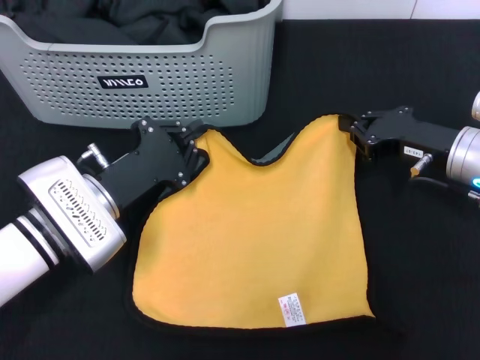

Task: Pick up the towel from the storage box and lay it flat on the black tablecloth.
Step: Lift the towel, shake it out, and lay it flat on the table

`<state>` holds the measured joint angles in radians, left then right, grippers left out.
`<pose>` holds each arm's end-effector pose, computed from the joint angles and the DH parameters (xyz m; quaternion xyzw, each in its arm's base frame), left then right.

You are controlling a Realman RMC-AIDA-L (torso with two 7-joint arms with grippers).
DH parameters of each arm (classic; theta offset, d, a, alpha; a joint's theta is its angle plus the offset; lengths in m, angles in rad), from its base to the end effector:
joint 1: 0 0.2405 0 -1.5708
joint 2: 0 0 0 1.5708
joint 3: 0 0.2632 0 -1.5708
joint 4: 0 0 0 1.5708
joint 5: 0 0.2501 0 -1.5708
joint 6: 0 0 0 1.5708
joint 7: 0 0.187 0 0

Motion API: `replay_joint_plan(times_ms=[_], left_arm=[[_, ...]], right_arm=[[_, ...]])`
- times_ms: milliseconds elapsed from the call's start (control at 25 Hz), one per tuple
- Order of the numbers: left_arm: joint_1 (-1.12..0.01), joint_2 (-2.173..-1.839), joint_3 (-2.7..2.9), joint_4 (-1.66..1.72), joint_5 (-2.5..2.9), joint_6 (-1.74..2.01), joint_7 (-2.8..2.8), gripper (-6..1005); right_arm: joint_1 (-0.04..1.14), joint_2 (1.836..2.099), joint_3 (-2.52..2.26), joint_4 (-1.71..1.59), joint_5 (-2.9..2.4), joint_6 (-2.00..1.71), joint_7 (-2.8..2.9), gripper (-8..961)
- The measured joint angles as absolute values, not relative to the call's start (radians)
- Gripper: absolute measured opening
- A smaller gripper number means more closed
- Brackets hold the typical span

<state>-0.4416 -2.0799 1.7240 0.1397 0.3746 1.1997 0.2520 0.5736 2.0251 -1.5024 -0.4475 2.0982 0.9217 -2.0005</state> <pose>-0.3145 0.3619 -0.1125 -0.8639 0.1395 -0.1474 0.4609 0.2531 0.4409 -0.1060 -0.9048 0.2284 0.2435 0.2642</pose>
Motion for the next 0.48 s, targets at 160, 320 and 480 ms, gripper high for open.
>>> replay_joint_plan(times_ms=[160,320,480], left_arm=[[-0.441,-2.077,1.723,0.151,0.374,1.167,0.318,25],[-0.433,-2.083,1.717,0.177,0.374,1.118,0.421,22],[-0.428,-2.090,1.699,0.190,0.375,1.104,0.517,20]], right_arm=[[0.574,2.023,-1.500,-0.448,2.100,0.916,-2.001,83],[0.574,2.022,-1.499,-0.449,2.099,0.900,-2.003,84],[0.574,2.022,-1.499,-0.448,2.097,0.888,-2.004,85]])
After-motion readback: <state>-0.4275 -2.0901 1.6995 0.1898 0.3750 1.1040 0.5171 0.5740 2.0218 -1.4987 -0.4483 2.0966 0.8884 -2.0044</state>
